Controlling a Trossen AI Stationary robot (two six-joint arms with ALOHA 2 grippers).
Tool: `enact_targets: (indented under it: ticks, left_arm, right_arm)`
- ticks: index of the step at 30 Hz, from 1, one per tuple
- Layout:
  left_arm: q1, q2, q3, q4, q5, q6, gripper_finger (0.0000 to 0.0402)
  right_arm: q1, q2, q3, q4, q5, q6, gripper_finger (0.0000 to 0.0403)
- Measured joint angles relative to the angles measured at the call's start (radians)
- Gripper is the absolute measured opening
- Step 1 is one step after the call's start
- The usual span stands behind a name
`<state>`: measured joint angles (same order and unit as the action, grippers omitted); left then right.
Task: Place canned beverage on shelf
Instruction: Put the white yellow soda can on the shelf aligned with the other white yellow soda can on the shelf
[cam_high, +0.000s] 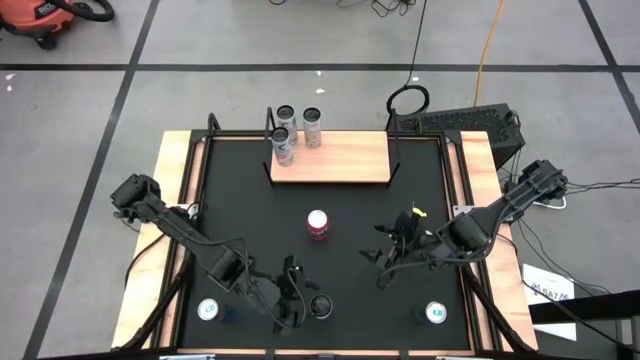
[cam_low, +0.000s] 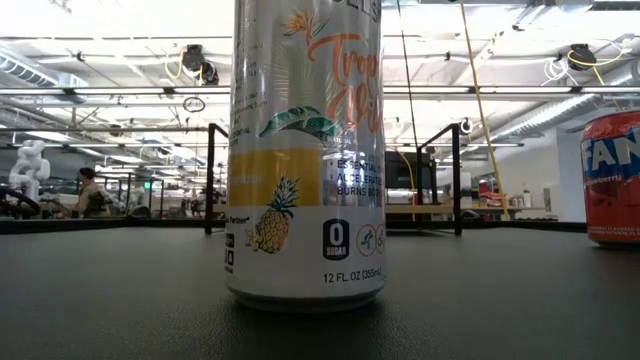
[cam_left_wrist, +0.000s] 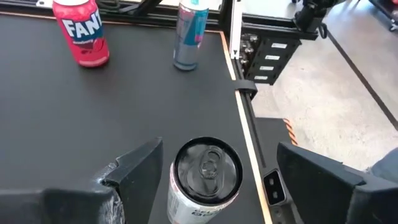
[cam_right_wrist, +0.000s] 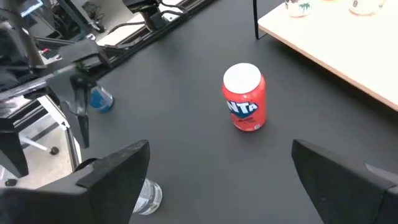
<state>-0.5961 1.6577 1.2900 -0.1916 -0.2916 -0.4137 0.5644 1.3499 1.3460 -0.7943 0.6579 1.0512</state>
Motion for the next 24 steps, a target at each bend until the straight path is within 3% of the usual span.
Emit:
enact_targets:
  ticks: [13,17,24]
  left_arm:
    - [-0.002,0.011,0.000,0.005,0.000,-0.008,0.0313]
    - [-0.003,0.041,0.000,-0.041,-0.031,-0.188,0.0324]
    - [-0.009,0.057,0.000,-0.039,-0.029,-0.209,0.0353]
  right_arm:
    - [0.006,0.001,0.000,-0.059,-0.007,-0.040,0.0380]
    - [0.021,0.001,0.000,-0.079,-0.005,-0.028,0.0380]
    - [0.029,0.001,0.000,-0.130,-0.005,-0.016,0.0380]
